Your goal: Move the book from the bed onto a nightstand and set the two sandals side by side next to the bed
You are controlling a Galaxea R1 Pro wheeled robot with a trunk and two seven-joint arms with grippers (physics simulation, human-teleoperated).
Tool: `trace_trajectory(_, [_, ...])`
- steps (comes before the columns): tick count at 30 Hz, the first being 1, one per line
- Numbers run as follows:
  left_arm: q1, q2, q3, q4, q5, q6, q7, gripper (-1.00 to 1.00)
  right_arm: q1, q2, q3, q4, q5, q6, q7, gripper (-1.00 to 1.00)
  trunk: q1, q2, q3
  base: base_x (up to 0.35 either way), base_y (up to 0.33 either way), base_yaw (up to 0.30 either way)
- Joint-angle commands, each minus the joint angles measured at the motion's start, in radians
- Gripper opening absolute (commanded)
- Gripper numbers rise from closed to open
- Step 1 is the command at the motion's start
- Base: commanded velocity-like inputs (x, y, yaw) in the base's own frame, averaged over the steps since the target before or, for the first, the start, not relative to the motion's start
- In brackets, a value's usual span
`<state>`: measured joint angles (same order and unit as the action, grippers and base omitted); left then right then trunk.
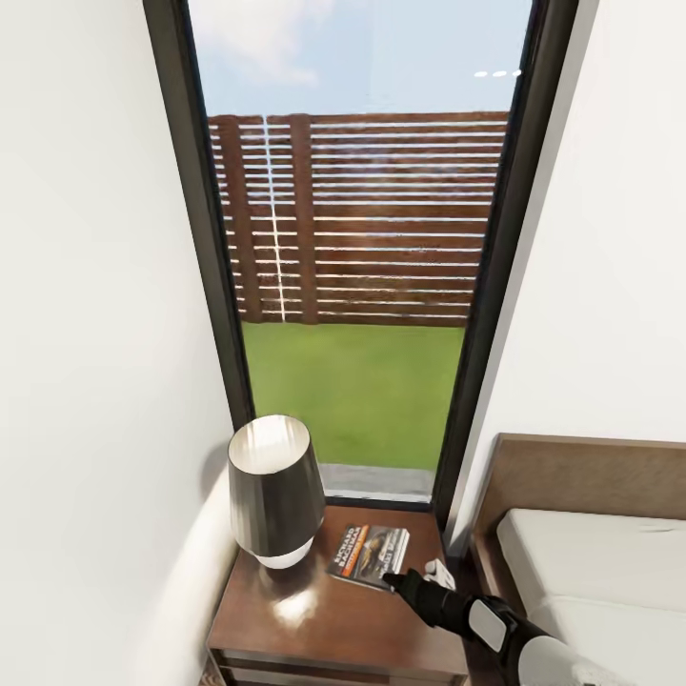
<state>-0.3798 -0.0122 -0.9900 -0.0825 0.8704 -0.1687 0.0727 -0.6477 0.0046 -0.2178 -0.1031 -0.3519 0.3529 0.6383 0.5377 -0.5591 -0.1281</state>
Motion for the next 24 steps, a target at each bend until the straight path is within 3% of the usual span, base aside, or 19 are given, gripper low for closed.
trace_trajectory(1, [-0.001, 0.0, -0.009, 0.0, 0.004, -0.003, 0.005, 1.0, -0.001, 0.001, -0.008, -0.001, -0.002, 0.01, -0.008, -1.0, 0.004, -0.009, -0.005, 0.0, 0.0, 0.0])
trace_trajectory(7, [0.0, 0.001, -0.009, 0.0, 0.005, -0.009, 0.004, 1.0, -0.002, 0.001, -0.025, 0.002, -0.008, 0.012, -0.045, -1.0, 0.027, -0.051, -0.024, 0.0, 0.0, 0.0])
trace_trajectory(24, [-0.001, 0.0, -0.01, 0.0, 0.005, -0.026, 0.004, 1.0, -0.003, 0.0, -0.035, 0.003, -0.01, 0.014, -0.054, -1.0, 0.092, -0.17, -0.077, 0.0, 0.0, 0.0])
